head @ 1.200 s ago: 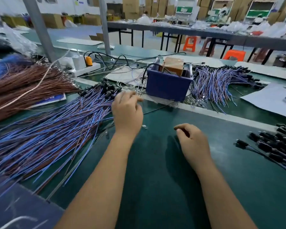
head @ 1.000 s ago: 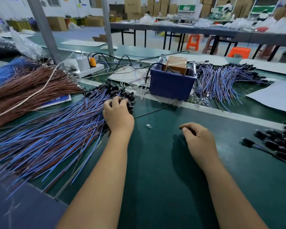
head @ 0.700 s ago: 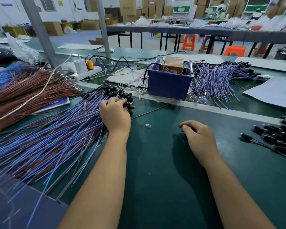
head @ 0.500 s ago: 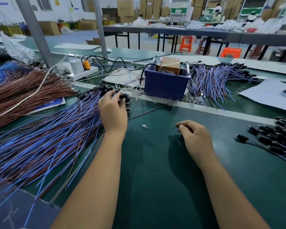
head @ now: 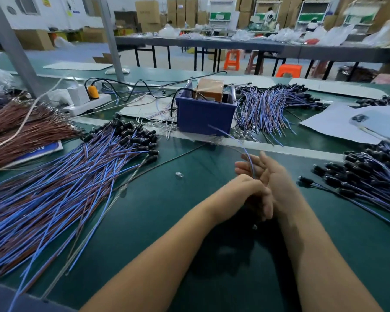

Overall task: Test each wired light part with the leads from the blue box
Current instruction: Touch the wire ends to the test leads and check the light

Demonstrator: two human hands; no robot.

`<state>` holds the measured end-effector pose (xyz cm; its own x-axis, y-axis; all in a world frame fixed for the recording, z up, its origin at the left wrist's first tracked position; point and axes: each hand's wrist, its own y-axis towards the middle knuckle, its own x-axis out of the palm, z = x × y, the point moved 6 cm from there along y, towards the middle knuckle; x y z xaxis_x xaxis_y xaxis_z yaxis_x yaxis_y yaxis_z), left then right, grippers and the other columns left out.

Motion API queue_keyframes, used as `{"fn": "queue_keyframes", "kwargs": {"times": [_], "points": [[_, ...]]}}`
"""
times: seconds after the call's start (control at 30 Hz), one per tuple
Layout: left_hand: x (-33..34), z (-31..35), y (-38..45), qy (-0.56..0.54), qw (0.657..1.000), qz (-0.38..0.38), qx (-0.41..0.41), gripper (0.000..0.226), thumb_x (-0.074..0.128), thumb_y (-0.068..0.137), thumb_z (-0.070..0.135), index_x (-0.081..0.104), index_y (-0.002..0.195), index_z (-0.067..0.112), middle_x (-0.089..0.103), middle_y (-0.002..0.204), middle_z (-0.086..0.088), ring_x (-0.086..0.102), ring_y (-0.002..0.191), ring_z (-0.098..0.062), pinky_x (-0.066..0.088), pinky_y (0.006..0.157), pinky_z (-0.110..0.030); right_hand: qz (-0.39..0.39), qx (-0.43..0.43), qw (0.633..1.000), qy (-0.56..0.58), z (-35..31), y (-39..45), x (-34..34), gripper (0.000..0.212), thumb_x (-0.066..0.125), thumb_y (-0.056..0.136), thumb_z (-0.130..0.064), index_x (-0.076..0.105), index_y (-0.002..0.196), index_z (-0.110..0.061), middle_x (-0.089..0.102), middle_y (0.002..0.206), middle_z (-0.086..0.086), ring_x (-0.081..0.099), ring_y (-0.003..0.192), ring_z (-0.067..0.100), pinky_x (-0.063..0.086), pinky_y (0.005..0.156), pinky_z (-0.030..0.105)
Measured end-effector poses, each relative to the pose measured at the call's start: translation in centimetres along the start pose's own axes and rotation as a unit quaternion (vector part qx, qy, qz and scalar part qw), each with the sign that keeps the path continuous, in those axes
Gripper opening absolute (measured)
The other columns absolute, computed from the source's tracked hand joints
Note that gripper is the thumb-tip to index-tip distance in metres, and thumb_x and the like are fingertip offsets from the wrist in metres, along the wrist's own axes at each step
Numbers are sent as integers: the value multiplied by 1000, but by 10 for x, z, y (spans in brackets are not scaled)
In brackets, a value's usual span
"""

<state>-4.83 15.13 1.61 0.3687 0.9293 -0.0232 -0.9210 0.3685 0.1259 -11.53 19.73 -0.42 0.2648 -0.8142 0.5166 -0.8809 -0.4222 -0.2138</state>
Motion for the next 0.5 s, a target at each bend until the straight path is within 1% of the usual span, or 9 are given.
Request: {"fn": "queue_keyframes", "kwargs": {"times": [0.07, 0.13, 0.17, 0.23, 0.3, 0.33, 0.37, 0.43, 0.5], "points": [[0, -10, -2, -31, 995, -85, -53, 36, 44, 84, 21, 71, 60, 13, 67, 64, -5, 60, 64, -17, 49, 70, -21, 55, -65, 996, -16, -8, 0, -10, 27, 42, 102, -24, 62, 93, -9, 60, 54, 1, 54, 48, 12, 45, 48, 20], [-10, -10, -5, -52, 990, -124, -29, 35, 46, 84, 29, 73, 70, 12, 70, 76, -7, 62, 86, -23, 46, 89, -29, 79, -118, 990, -23, -16, -1, -17, 23, 44, 101, -16, 64, 92, -10, 52, 49, -3, 43, 46, 10, 36, 45, 19], [-19, -8, -6, -66, 992, -111, -9, 36, 45, 84, 31, 73, 68, 13, 71, 79, -7, 62, 94, -24, 45, 94, -30, 83, -132, 988, -20, -18, -2, -18, 23, 44, 101, -13, 64, 92, -10, 50, 48, -4, 41, 45, 9, 35, 44, 18], [-45, -9, -6, -97, 995, -8, 12, 37, 47, 85, 30, 67, 58, 13, 69, 74, -8, 64, 92, -24, 48, 91, -29, 73, -139, 988, 2, -19, -4, -16, 23, 43, 101, -10, 63, 90, -9, 49, 47, -4, 41, 43, 8, 36, 44, 17], [-74, -17, -5, -137, 976, 169, -7, 45, 46, 91, 28, 63, 53, 12, 65, 65, -8, 63, 79, -25, 55, 82, -32, 41, -131, 990, 20, -15, -4, -8, 23, 42, 101, -8, 61, 89, -8, 50, 49, -3, 43, 43, 9, 38, 46, 18], [-85, -21, -4, -156, 956, 246, -18, 48, 43, 97, 27, 66, 57, 13, 63, 63, -7, 62, 74, -22, 58, 77, -35, 27, -128, 991, 11, -12, -4, -2, 23, 41, 101, -7, 60, 89, -8, 52, 50, -2, 45, 43, 9, 40, 46, 18], [-90, -24, -2, -157, 941, 297, -26, 48, 38, 101, 27, 69, 67, 13, 63, 64, -5, 62, 72, -19, 59, 72, -35, 22, -130, 991, -18, -8, -4, 2, 23, 40, 101, -7, 59, 88, -8, 54, 50, -1, 47, 44, 9, 42, 46, 18], [-87, -24, 3, -119, 935, 333, -38, 41, 33, 104, 27, 68, 87, 14, 64, 71, -3, 64, 70, -13, 57, 62, -29, 38, -150, 980, -123, -1, -5, 9, 24, 40, 102, -6, 58, 87, -9, 57, 54, 1, 51, 47, 10, 45, 48, 19], [-81, -23, 6, -76, 938, 338, -31, 32, 35, 103, 19, 65, 95, 11, 65, 77, -3, 63, 70, -13, 54, 58, -25, 61, -180, 953, -235, 4, -8, 15, 24, 43, 101, -6, 59, 85, -13, 60, 63, 4, 54, 54, 12, 48, 52, 21]]}}
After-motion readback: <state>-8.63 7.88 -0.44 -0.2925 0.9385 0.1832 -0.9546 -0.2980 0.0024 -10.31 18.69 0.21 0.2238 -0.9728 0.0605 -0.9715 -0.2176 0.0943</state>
